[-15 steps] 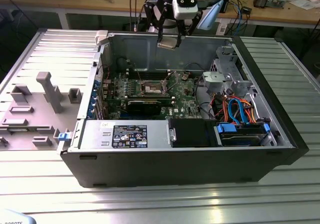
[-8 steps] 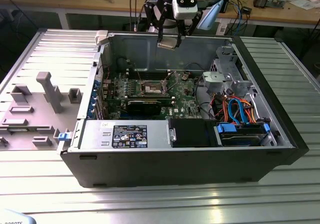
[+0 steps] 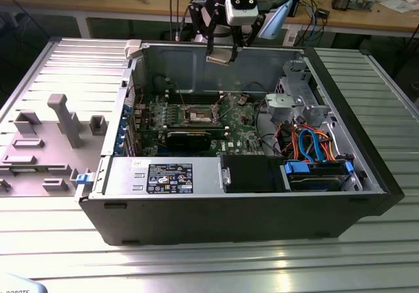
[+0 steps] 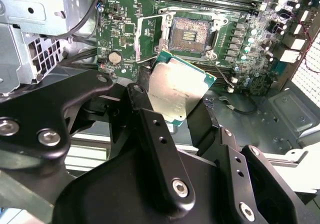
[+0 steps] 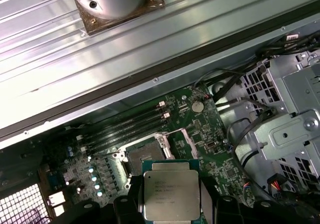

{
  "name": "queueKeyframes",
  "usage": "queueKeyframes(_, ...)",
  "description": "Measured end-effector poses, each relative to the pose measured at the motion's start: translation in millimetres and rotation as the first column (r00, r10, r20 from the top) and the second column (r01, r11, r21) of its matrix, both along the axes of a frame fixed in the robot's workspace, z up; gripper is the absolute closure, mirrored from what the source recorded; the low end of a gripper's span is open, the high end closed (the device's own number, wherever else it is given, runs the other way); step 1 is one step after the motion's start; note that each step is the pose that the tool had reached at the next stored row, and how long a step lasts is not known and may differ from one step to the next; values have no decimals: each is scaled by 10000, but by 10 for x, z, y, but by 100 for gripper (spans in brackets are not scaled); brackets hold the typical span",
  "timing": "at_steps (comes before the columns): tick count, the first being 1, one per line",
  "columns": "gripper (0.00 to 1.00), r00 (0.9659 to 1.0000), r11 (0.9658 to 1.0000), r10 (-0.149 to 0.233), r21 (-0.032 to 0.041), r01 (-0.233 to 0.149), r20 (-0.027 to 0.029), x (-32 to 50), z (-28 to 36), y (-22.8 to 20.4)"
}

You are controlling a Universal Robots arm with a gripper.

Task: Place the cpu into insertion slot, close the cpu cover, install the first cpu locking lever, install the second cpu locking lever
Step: 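Place the cpu into insertion slot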

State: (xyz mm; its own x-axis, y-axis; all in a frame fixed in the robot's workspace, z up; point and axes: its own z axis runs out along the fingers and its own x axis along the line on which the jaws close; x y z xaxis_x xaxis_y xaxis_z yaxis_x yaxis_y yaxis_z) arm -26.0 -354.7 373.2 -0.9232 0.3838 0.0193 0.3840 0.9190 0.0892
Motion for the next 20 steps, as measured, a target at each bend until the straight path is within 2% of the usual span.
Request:
queueKeyframes(5, 46, 9996, 9996, -266, 0, 266, 0, 0, -1, 0)
queueKeyframes(13, 46, 9994, 9994, -343, 0, 343, 1, 0, -1, 0)
queueKeyframes(14, 46, 9984, 9984, -567, -1, 567, 0, 0, -1, 0)
queueKeyframes(15, 46, 9959, 9959, -901, 0, 901, 0, 0, -2, 0)
queueKeyframes(17, 46, 9939, 9939, -1105, 0, 1105, 0, 0, -3, 0)
queueKeyframes(20, 46, 9929, 9929, -1194, -1, 1194, 0, 0, -2, 0)
